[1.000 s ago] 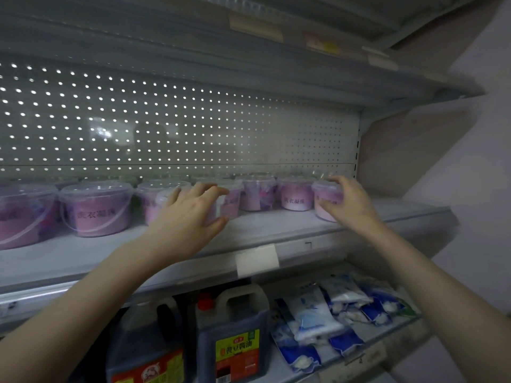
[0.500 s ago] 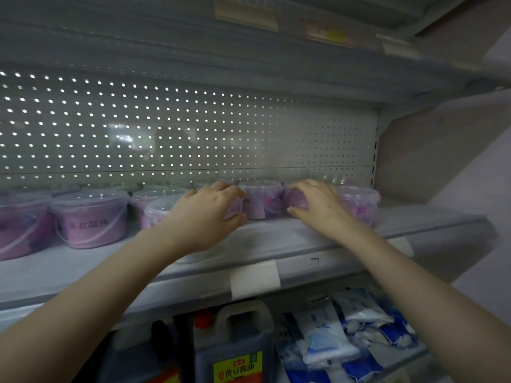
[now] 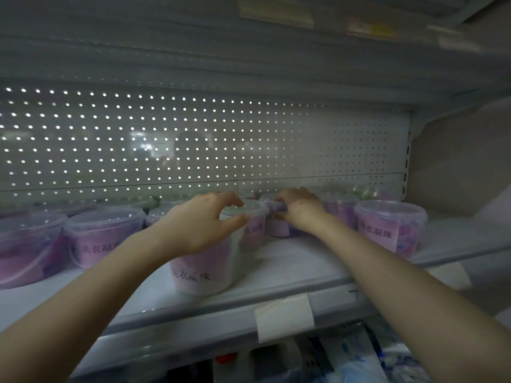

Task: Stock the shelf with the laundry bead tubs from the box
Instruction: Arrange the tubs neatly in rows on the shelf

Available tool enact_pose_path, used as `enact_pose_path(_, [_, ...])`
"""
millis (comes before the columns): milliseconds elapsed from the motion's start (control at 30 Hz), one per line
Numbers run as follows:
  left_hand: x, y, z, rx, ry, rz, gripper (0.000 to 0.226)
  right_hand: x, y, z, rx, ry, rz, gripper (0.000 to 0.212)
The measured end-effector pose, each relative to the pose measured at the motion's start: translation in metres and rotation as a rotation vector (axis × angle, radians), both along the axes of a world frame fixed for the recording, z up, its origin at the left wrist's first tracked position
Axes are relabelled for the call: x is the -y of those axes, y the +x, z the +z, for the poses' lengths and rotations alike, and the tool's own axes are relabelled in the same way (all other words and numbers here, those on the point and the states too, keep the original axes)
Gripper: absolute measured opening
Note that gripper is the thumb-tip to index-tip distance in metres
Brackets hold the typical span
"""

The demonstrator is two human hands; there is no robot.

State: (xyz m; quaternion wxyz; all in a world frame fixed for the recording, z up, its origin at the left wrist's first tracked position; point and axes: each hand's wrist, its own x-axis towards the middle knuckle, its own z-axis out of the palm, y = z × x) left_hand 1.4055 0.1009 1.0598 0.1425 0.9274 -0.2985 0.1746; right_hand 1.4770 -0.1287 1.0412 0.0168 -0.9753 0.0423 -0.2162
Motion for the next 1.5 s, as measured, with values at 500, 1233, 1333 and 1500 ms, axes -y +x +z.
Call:
enact_pose_path(500, [-0.002,0.005,-0.005,-0.088,-0.101,-0.054,0.061,0.030,-0.020,-0.004,0.074,-0.137,0.048,0.046])
enact_pose_path(1233, [0.005,0.045,0.013,-0.267,0.068,-0.066,0.044,0.019,0.041,-0.002,0.038,-0.020,0.007,0.019])
enact_pose_path(1333, [0.003,0.052,0.014,-0.277,0.055,-0.052,0.047,0.024,0.047,-0.003,0.050,0.029,0.041,0.017])
enact_pose_path(1500, [0.004,0.055,0.007,-0.240,0.088,-0.069,0.038,0.023,0.053,-0.003,0.055,0.027,0.077,0.016])
